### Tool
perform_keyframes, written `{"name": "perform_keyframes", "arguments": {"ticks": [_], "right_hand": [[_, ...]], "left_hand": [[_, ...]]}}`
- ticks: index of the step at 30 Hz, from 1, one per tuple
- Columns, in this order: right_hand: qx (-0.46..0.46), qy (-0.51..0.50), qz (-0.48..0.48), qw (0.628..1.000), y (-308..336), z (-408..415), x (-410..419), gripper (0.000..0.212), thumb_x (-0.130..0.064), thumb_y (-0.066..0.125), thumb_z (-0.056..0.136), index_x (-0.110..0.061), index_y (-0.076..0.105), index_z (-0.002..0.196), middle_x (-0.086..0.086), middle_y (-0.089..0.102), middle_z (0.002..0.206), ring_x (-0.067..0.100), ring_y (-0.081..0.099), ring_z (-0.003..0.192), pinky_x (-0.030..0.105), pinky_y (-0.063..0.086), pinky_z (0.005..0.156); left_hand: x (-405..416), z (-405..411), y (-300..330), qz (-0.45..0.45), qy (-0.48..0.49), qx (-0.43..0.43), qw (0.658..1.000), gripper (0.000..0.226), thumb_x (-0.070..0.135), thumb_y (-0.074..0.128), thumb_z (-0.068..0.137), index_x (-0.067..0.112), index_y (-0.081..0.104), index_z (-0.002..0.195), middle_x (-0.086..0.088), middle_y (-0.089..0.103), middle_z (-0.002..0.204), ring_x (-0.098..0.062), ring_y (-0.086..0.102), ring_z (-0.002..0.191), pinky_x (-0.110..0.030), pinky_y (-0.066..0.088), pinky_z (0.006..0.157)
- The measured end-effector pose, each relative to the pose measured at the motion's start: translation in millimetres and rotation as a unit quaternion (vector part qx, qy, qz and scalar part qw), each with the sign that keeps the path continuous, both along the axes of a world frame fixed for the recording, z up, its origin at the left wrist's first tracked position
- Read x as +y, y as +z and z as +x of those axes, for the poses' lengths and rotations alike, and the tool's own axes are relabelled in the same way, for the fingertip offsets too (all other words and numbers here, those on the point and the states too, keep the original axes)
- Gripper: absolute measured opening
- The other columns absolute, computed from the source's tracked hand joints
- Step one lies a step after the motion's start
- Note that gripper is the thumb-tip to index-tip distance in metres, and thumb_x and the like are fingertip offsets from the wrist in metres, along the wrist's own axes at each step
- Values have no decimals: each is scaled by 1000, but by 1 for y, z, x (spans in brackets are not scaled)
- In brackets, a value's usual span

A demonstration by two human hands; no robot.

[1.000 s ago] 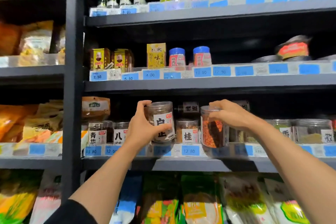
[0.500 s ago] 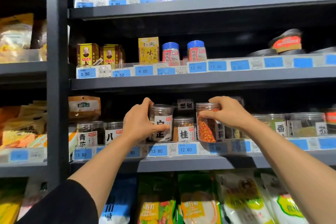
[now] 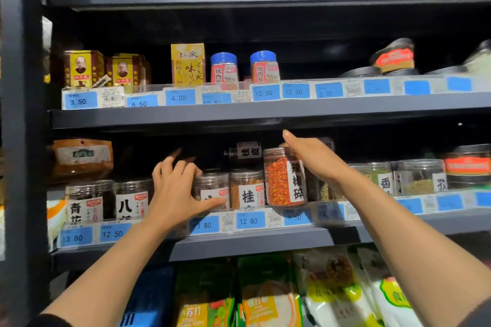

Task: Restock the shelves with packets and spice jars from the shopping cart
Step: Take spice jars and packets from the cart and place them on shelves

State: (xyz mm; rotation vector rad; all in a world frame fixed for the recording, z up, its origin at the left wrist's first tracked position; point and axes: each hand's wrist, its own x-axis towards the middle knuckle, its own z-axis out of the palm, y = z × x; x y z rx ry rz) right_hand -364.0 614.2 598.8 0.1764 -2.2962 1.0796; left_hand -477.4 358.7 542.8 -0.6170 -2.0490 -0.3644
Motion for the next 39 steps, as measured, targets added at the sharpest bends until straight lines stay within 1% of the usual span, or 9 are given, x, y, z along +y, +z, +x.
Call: {"name": "perform_keyframes", "arguments": {"ticks": [3,6,10,12,19,26,31,35,39], "right_hand": [[-42,36,-35,998,8,4,6,58,-59,25,97,-23,68,109,-2,71,100,12,62,100,44,37,103],[-59,41,-7,997,12,2,10,53,-66,41,87,-27,67,112,-4,69,110,15,60,109,46,39,103],[-39,40,82,995,10,1,11,29,-38,70,81,-23,66,106,-5,70,99,7,65,92,28,48,82],[-5,17,96,995,7,0,14,28,-32,75,78,-21,67,103,-4,71,92,8,66,86,30,52,81],[103,-235,159,954,9,8,47,40,-45,78,70,-24,64,101,-7,64,87,12,62,80,35,54,75],[98,-227,157,956,-2,1,47,47,-43,79,70,-25,62,110,-7,62,92,11,62,82,32,54,76],[41,-205,195,958,-16,-13,40,33,-40,78,72,-28,57,94,-10,61,85,7,60,77,27,50,71],[-13,-192,204,960,-30,-27,42,37,-42,76,75,-23,61,103,-5,66,94,10,62,85,34,54,80],[-50,-253,286,923,-29,-23,51,71,-50,77,68,-27,51,130,0,54,125,18,46,120,40,45,94]], "left_hand": [[4,0,-2,-40,7,67,997,104,94,21,68,14,59,122,-10,58,128,-34,31,134,-51,18,110],[21,10,-2,-73,-23,138,987,79,74,34,84,13,61,125,-8,59,132,-30,36,136,-52,20,111],[57,18,-4,-124,-31,139,982,63,60,42,85,15,64,123,-3,63,128,-27,40,136,-50,16,114],[66,20,-11,-125,-17,127,984,60,57,40,87,16,63,125,-1,65,126,-24,46,132,-52,17,115],[68,18,-21,-117,4,145,982,57,53,35,93,17,60,131,1,64,127,-20,52,128,-54,18,116],[69,20,-21,-120,13,134,984,58,52,33,94,16,59,131,-2,63,128,-21,52,128,-54,19,115],[69,19,-22,-113,14,135,984,57,52,34,93,16,59,130,-2,63,128,-21,52,129,-54,18,116],[69,17,-22,-113,12,136,984,57,51,34,94,16,59,131,-1,62,130,-20,50,130,-53,17,117],[70,17,-23,-114,12,141,983,57,51,34,94,15,58,132,-1,62,130,-20,50,130,-53,17,117]]}}
